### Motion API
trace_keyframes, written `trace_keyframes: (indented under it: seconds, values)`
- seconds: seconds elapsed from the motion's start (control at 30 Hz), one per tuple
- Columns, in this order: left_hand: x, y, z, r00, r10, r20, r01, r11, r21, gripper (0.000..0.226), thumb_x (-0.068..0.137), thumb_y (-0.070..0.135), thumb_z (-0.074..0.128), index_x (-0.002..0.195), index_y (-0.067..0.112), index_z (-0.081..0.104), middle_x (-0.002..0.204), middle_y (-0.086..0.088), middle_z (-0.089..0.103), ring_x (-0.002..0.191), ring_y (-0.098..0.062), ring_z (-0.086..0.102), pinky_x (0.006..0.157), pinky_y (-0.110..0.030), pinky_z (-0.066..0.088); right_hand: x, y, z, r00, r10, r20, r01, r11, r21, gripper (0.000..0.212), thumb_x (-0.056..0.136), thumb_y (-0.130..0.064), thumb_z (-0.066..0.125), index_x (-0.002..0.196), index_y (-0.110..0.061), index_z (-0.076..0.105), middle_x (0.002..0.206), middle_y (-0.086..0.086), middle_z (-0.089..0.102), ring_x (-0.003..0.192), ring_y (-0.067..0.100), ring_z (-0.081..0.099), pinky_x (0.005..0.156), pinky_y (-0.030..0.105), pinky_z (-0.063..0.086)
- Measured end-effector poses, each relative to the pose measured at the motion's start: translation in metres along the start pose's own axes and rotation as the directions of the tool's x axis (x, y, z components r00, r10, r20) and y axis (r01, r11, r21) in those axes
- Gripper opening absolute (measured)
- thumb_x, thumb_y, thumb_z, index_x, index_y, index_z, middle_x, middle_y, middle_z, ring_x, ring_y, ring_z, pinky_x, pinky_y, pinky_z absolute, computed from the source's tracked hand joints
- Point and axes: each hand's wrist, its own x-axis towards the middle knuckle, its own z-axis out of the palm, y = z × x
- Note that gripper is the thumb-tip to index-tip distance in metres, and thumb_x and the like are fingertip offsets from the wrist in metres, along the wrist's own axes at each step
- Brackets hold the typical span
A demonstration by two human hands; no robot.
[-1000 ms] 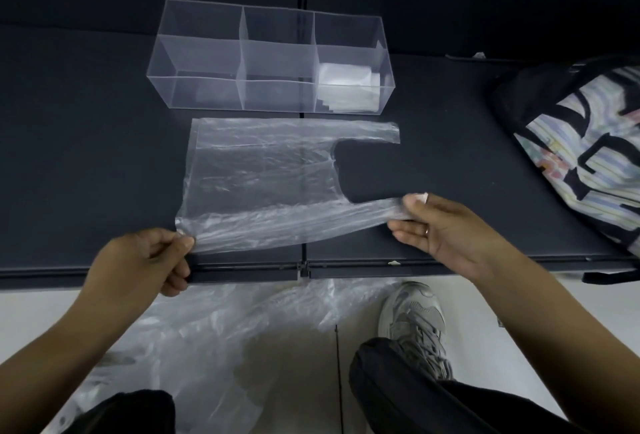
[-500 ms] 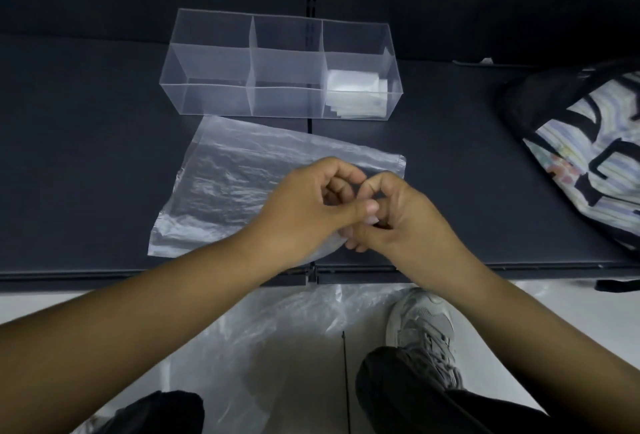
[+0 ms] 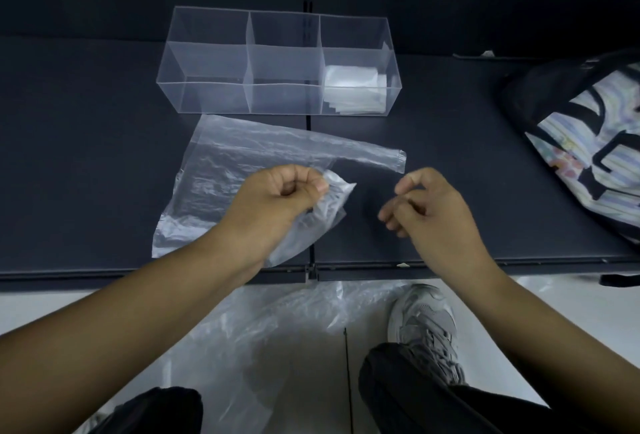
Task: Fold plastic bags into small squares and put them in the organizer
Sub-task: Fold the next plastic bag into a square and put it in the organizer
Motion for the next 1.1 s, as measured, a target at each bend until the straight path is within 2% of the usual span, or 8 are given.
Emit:
trace_keyframes:
  seconds: [0.13,0.4,0.57,0.63,0.7,0.8,0.93,1.1]
  values:
    - [-0.003,0.002,0.004,1.0,0.0,0.031,0.001,1.0,-0.017,0.01,0.092,0.01,0.06,0.084,0.012,0.066,0.066,0.008,0.061,0.059,0.005,0.055,0.061,-0.006,0.043,-0.017,-0.017,0.012,0.986,-0.146,-0.086,0.148,0.989,0.019,0.02,0.077,-0.046,0.067,0.081,-0.03,0.056,0.074,-0.012,0.063,0.067,0.003,0.059,0.063,0.018,0.049]
    - [-0.016,-0.001,0.015,0.989,0.058,0.137,-0.045,0.994,-0.102,0.007,0.09,0.013,0.061,0.086,0.012,0.067,0.076,0.007,0.07,0.077,-0.002,0.066,0.072,-0.009,0.047,-0.022,-0.025,0.028,0.978,-0.187,-0.093,0.193,0.979,0.064,0.012,0.084,-0.013,0.07,0.086,-0.024,0.067,0.075,-0.009,0.071,0.068,0.006,0.068,0.064,0.018,0.055]
    - [-0.016,-0.002,0.014,0.987,0.086,0.133,-0.08,0.996,-0.048,0.009,0.091,0.014,0.06,0.086,0.015,0.067,0.074,0.01,0.068,0.071,0.001,0.062,0.07,-0.009,0.046,-0.011,-0.014,0.019,0.997,0.006,-0.073,0.007,0.986,0.166,0.015,0.084,0.002,0.06,0.083,-0.012,0.065,0.067,0.006,0.07,0.057,0.011,0.067,0.061,0.023,0.054]
    - [-0.014,-0.003,0.012,0.991,0.074,0.11,-0.069,0.996,-0.053,0.01,0.091,0.013,0.06,0.085,0.016,0.067,0.072,0.011,0.068,0.071,0.001,0.061,0.071,-0.009,0.047,-0.014,-0.012,0.015,0.988,-0.032,-0.149,0.055,0.986,0.155,0.013,0.084,-0.001,0.059,0.085,-0.013,0.062,0.074,0.005,0.068,0.063,0.012,0.064,0.065,0.024,0.051]
    - [-0.013,-0.004,0.011,0.992,0.066,0.109,-0.06,0.997,-0.055,0.009,0.091,0.012,0.06,0.085,0.015,0.067,0.073,0.01,0.069,0.072,0.0,0.063,0.073,-0.01,0.048,-0.023,-0.018,0.013,0.954,-0.215,-0.208,0.231,0.971,0.056,0.009,0.083,-0.014,0.063,0.091,-0.018,0.06,0.082,-0.005,0.064,0.074,0.009,0.061,0.069,0.017,0.047]
    - [-0.013,-0.005,0.013,0.987,0.073,0.141,-0.065,0.996,-0.063,0.01,0.092,0.009,0.058,0.087,0.012,0.067,0.075,0.008,0.07,0.076,-0.002,0.064,0.074,-0.011,0.048,-0.028,-0.026,0.018,0.91,-0.403,-0.094,0.394,0.913,-0.106,0.029,0.081,-0.025,0.072,0.107,-0.018,0.063,0.095,-0.007,0.061,0.088,0.01,0.059,0.079,0.015,0.045]
    - [-0.01,-0.005,0.011,0.984,0.076,0.164,-0.068,0.996,-0.055,0.011,0.093,0.013,0.057,0.096,0.007,0.065,0.091,-0.005,0.074,0.087,-0.011,0.068,0.084,-0.017,0.052,-0.02,-0.026,0.019,0.936,-0.351,-0.037,0.351,0.936,-0.016,0.015,0.085,-0.013,0.07,0.099,-0.019,0.071,0.091,-0.008,0.067,0.086,0.003,0.062,0.079,0.01,0.044]
    - [-0.007,-0.016,0.002,0.966,0.216,0.14,-0.242,0.948,0.208,0.008,0.095,0.026,0.053,0.099,0.022,0.059,0.091,0.012,0.066,0.087,0.003,0.06,0.081,-0.012,0.046,-0.013,-0.011,0.018,0.971,-0.238,-0.022,0.239,0.969,0.058,0.015,0.091,-0.015,0.063,0.088,-0.026,0.072,0.082,-0.013,0.072,0.08,-0.001,0.065,0.073,0.008,0.045]
